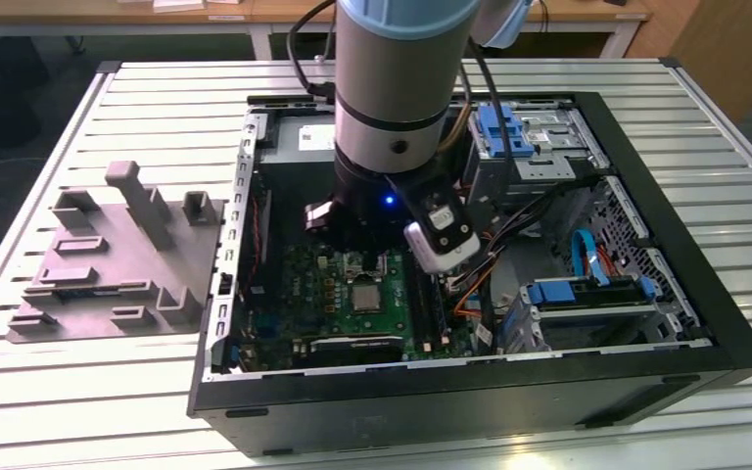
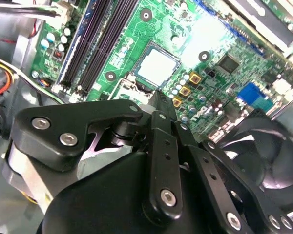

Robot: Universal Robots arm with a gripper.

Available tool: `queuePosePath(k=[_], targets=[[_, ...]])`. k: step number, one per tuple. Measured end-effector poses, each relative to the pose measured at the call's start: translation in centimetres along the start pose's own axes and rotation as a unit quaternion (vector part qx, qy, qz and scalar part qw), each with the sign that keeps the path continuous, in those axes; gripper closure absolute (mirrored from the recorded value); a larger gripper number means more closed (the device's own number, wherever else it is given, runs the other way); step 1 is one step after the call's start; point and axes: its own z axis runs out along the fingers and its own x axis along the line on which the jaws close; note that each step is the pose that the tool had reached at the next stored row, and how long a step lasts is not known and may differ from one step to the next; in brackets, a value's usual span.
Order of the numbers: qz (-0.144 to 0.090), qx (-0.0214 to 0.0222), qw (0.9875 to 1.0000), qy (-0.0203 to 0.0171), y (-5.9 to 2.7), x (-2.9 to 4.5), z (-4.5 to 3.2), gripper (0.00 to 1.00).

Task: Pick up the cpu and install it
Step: 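Close the cpu cover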

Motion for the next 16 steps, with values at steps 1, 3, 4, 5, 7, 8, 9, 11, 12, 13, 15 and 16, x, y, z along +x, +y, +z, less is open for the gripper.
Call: queuePosePath(k=[1, 3, 4, 5, 7, 8, 9, 11, 12, 13, 15, 16], targets=[[-0.009, 0.0005, 1.0, 0.0006, 0.0, 0.0, 0.01, 0.89], [-0.027, 0.0014, 0.9996, 0.0018, -0.01, 0.0, 0.05, 0.89], [-0.036, 0.0019, 0.9993, 0.0025, -0.01, 0.0, 0.05, 0.89], [-0.045, 0.0022, 0.999, 0.003, -0.01, 0.0, 0.06, 0.89], [-0.057, 0.0014, 0.9984, 0.0008, -0.01, 0.0, 0.06, 0.89], [-0.06, 0.0002, 0.9982, -0.0031, -0.01, -0.01, 0.08, 0.89], [-0.062, -0.0007, 0.998, -0.0069, -0.01, -0.01, 0.07, 0.89], [-0.066, -0.0009, 0.9977, -0.0144, -0.01, -0.04, 0.11, 0.89], [-0.069, -0.0006, 0.9975, -0.0171, -0.01, -0.05, 0.15, 0.89], [-0.072, -0.0003, 0.9972, -0.0184, -0.02, -0.07, 0.18, 0.89], [-0.084, 0.0002, 0.9963, -0.0187, -0.02, -0.08, 0.22, 0.89], [-0.092, 0.0005, 0.9956, -0.0183, -0.02, -0.08, 0.26, 0.89]])
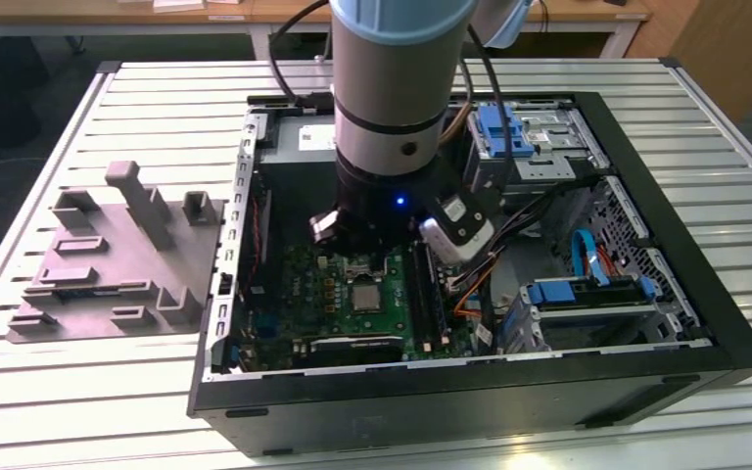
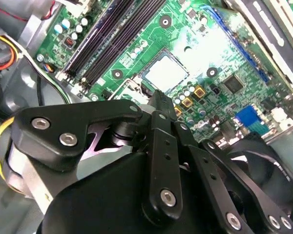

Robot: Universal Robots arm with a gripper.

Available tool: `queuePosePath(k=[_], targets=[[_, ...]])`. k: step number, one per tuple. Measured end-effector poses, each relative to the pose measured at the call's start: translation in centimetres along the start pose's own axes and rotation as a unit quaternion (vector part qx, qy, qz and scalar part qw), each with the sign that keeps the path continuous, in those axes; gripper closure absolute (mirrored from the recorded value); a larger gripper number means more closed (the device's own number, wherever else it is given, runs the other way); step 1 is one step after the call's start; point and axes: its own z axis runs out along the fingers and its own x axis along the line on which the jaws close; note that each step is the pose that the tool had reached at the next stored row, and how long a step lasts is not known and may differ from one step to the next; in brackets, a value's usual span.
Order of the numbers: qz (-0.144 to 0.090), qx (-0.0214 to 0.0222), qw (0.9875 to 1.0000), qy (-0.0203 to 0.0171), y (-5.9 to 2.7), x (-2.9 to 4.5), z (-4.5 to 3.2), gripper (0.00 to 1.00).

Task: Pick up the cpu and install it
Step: 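Close the cpu cover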

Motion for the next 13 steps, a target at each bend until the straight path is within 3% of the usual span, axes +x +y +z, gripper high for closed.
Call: queuePosePath(k=[3, 7, 13], targets=[[-0.027, 0.0002, 0.9996, 0.0017, -0.01, 0.0, 0.1, 0.89], [-0.063, 0.0004, 0.998, 0.0038, -0.02, 0.0, 0.24, 0.89], [-0.118, 0.0006, 0.993, 0.0072, -0.03, 0.0, 0.4, 0.89]])
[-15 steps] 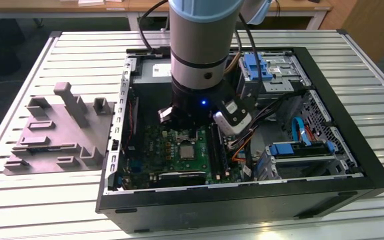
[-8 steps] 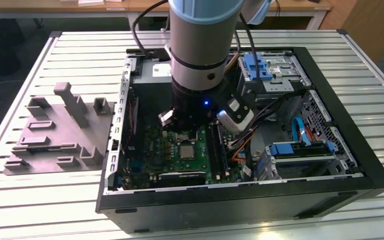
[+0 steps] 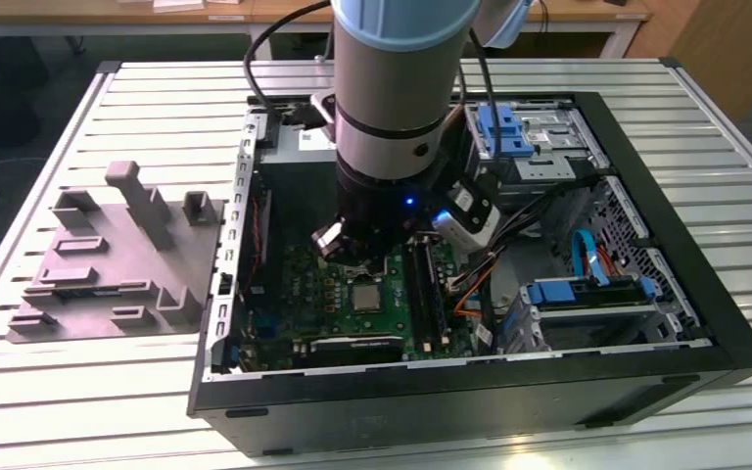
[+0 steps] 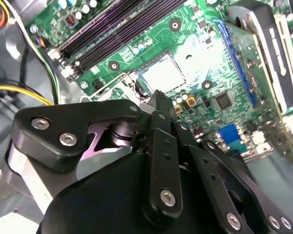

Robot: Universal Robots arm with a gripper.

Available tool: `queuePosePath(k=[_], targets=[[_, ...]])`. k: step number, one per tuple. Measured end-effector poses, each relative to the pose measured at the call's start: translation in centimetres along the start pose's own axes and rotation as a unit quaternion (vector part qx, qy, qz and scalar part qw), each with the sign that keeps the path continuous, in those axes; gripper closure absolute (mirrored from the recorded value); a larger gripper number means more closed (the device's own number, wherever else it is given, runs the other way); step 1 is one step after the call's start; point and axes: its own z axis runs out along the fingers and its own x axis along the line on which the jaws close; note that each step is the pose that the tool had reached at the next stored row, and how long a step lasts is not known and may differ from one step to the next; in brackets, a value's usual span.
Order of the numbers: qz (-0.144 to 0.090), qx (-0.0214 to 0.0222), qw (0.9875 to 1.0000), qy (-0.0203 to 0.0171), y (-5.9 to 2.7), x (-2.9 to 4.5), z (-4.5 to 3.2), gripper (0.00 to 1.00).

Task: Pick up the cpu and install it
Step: 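Close the cpu cover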

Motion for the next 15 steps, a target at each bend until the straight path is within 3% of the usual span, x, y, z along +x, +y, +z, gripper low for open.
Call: queuePosePath(k=[3, 7, 15], targets=[[-0.028, 0.0001, 0.9996, 0.0016, 0.0, 0.0, 0.07, 0.89], [-0.06, 0.0003, 0.9982, 0.0036, -0.01, 0.0, 0.12, 0.89], [-0.063, 0.0003, 0.998, 0.0038, -0.01, -0.01, 0.13, 0.89]])
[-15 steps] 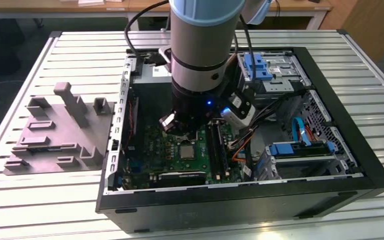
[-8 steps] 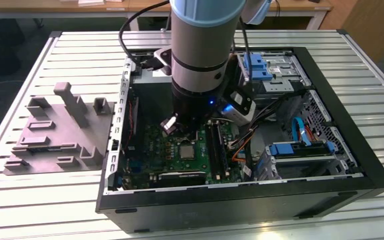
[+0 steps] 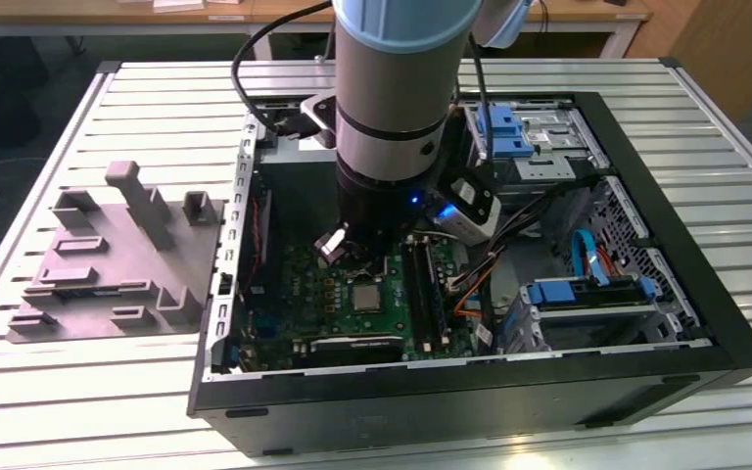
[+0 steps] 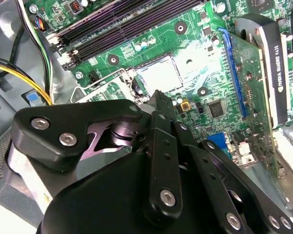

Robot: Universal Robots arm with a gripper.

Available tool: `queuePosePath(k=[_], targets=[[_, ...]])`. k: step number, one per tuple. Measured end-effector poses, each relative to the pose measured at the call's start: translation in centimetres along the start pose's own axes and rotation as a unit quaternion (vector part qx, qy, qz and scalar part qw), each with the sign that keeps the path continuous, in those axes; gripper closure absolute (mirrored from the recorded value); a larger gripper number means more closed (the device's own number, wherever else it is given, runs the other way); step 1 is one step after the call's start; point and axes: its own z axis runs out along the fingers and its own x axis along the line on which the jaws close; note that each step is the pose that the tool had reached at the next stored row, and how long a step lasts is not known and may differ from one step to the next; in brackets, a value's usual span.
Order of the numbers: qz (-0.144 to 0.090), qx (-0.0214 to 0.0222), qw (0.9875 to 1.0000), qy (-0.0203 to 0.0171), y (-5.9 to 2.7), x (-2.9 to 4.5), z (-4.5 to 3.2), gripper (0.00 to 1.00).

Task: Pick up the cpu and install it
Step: 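Close the cpu cover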

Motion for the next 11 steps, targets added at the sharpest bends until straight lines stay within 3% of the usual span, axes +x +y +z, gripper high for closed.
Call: queuePosePath(k=[2, 9, 10, 11], targets=[[-0.002, 0.0, 1.0, 0.0001, 0.0, 0.0, 0.0, 0.89], [-0.052, -0.0006, 0.9986, 0.003, -0.01, 0.0, 0.06, 0.89], [-0.053, -0.0035, 0.9986, 0.0007, -0.03, -0.02, 0.09, 0.89], [-0.053, -0.0095, 0.9985, -0.004, -0.04, -0.04, 0.09, 0.89]])
